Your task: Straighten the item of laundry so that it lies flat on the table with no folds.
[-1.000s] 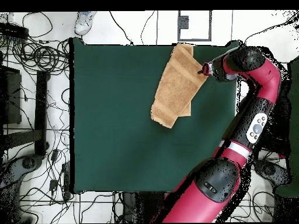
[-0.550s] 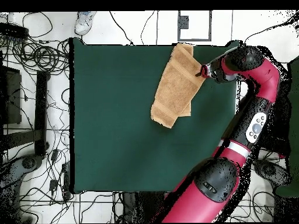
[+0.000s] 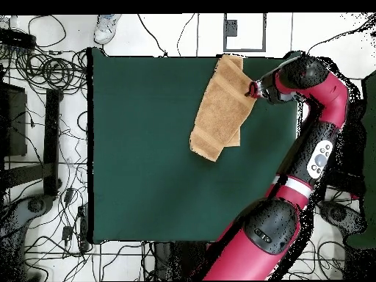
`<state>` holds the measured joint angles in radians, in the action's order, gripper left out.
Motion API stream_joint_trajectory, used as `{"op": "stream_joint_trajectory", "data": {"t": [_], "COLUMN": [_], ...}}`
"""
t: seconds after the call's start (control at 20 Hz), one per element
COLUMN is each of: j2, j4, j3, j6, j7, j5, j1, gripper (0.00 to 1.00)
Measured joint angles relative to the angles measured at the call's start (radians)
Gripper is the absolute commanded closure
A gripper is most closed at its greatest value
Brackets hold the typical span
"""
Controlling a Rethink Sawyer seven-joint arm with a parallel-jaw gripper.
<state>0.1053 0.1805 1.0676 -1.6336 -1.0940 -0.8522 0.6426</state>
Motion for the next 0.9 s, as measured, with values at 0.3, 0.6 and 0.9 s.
{"op": "stream_joint_trajectory", "data": {"t": [0.3, 0.6, 0.9], "j2": [0.0, 0.0, -0.01], "j4": [0.008, 0.016, 0.067], "j3": [0.0, -0.004, -0.047], "j6": [0.0, 0.0, 0.025], "j7": [0.0, 0.0, 0.0], "j5": [0.003, 0.028, 0.11], "j1": [-0.001, -0.001, -0.001], "gripper": [1.0, 1.0, 1.0]}}
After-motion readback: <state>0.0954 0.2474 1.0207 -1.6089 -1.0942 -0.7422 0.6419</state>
